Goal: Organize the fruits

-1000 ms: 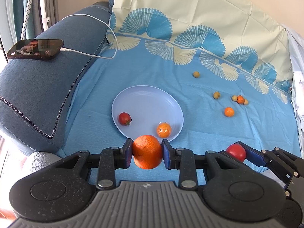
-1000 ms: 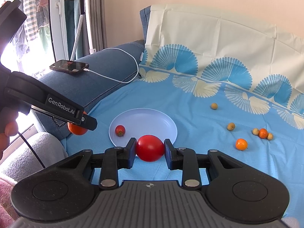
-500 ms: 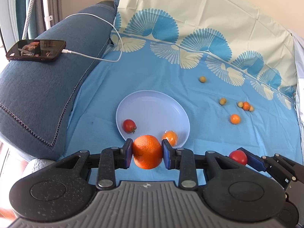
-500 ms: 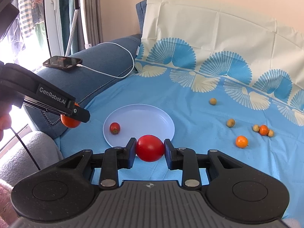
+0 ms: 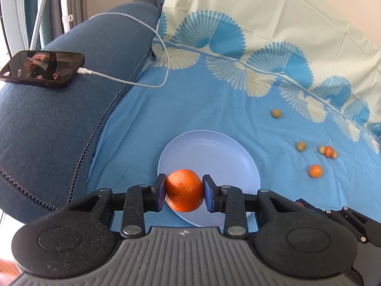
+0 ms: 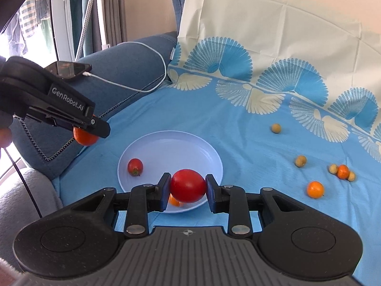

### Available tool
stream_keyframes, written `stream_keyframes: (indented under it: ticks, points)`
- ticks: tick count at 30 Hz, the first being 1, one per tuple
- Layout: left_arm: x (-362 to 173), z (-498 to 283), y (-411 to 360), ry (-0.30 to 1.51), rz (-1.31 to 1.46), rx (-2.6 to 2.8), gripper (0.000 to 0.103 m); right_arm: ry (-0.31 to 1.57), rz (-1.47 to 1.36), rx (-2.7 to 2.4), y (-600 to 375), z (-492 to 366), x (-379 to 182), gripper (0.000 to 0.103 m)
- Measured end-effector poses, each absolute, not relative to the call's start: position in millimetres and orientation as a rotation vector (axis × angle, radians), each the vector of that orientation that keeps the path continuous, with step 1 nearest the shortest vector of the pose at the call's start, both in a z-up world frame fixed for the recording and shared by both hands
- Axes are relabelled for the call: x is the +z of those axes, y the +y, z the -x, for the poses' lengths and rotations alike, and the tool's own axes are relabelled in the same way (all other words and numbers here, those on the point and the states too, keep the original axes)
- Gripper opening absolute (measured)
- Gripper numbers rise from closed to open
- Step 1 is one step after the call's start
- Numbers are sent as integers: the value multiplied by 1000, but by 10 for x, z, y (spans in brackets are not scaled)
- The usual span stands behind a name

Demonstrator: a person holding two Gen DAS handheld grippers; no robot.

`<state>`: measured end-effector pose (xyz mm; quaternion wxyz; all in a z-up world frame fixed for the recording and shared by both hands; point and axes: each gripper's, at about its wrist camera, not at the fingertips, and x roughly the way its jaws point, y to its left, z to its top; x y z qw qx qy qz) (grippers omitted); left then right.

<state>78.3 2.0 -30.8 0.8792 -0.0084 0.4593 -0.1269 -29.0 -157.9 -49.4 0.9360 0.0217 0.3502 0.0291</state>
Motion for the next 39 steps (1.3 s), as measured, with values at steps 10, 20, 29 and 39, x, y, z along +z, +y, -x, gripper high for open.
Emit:
stream_keyframes:
  ticks: [10,20,29,39]
  points:
    - [-645,-1211,-155,1005,-22,-248,36,772,-30,65,-1551,-218,-812,32]
    - [-971,-1529,-385,1038,-87,-234,36,827,-5,73,-1561,-561,-1096,32]
    - [-743,-1473,-292,960,-89,-217,103,776,-1,93,-1583,-588,-992,80]
    - [-419,-567,136,991,-37,-161,103,826,-129,-4,-1657,232,-579,102]
